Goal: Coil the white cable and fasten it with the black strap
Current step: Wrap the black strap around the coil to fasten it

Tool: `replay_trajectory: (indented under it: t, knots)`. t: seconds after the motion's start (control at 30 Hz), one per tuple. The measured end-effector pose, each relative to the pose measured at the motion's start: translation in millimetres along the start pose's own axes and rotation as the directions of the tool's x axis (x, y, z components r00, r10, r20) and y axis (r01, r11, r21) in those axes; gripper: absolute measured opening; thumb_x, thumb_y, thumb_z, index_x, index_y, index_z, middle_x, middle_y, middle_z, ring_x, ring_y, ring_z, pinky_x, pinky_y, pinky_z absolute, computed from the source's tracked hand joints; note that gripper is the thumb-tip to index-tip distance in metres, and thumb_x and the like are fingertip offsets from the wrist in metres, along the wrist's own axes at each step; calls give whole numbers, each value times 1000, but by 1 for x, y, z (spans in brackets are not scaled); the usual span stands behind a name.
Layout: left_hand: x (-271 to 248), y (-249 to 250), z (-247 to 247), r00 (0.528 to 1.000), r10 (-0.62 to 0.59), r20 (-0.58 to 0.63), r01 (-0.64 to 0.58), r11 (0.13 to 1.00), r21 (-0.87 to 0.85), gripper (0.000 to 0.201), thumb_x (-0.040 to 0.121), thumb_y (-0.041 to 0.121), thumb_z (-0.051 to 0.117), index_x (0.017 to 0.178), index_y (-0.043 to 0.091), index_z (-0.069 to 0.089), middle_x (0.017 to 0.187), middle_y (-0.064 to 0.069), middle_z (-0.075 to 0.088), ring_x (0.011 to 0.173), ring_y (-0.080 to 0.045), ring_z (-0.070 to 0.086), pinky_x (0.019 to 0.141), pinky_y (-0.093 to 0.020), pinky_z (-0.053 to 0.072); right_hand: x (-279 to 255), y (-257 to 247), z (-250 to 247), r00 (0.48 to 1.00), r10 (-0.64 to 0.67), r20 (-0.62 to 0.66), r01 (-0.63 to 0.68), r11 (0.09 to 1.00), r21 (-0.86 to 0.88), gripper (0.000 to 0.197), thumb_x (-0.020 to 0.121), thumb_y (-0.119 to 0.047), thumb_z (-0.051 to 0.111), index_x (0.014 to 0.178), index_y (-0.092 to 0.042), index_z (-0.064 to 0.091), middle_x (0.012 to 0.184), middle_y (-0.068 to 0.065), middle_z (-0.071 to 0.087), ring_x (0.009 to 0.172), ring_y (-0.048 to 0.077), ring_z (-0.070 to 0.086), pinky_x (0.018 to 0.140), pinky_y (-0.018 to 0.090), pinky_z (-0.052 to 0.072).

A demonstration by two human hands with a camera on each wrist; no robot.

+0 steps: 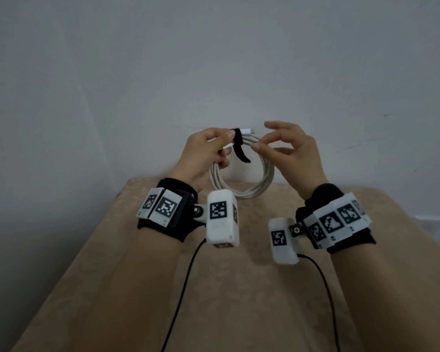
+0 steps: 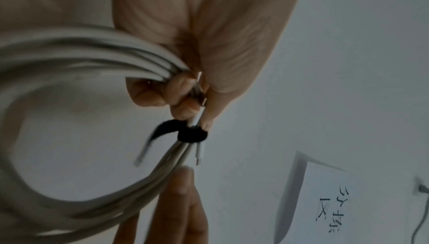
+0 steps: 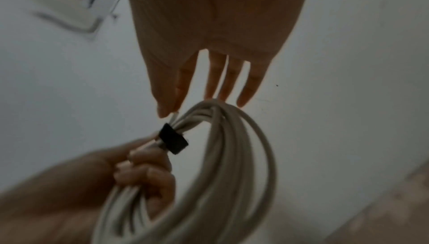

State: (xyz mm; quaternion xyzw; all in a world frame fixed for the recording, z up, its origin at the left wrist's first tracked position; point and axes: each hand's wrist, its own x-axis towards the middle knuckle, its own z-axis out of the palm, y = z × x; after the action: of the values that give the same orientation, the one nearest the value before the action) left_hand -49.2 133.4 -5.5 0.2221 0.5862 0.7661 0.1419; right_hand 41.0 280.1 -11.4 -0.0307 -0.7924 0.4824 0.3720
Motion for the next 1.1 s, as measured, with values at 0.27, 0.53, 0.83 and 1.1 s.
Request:
replay_trajectory:
  t: [0.27,0.53,0.83,1.1]
  knots:
    - [2,3,0,995,-97,-22,93,986,-142,9,93,12,59,90,6,64,51,0,50,39,-6,33,53,-24,37,-1,15,10,946,-253,203,311,888,-339,37,70,-13,81,105,-21,69,142,9,42,122,25,47,99,30,38]
    - [1,3,3,992,-123,-31,118,984,-136,9,93,12,58,88,7,63,52,-1,49,38,-6,32,54,-25,37,-1,15,10,920,-378,103,391,874,-288,10,75,-20,78,85,-19,76,131,8,54,111,24,55,91,28,43]
    - [2,1,2,989,-144,-42,138,982,-127,8,93,12,58,92,6,62,54,-2,49,36,-5,33,51,-22,39,-2,12,14,859,-484,166,509,778,-367,12,80,-28,68,80,-16,71,120,9,54,105,20,53,83,32,46]
    - [3,-3,0,987,-150,-56,141,980,-138,8,93,11,59,86,7,62,55,-3,49,38,-6,34,51,-23,37,1,12,11,857,-475,198,514,772,-373,12,83,-24,65,82,-12,68,116,5,58,104,22,51,85,26,39]
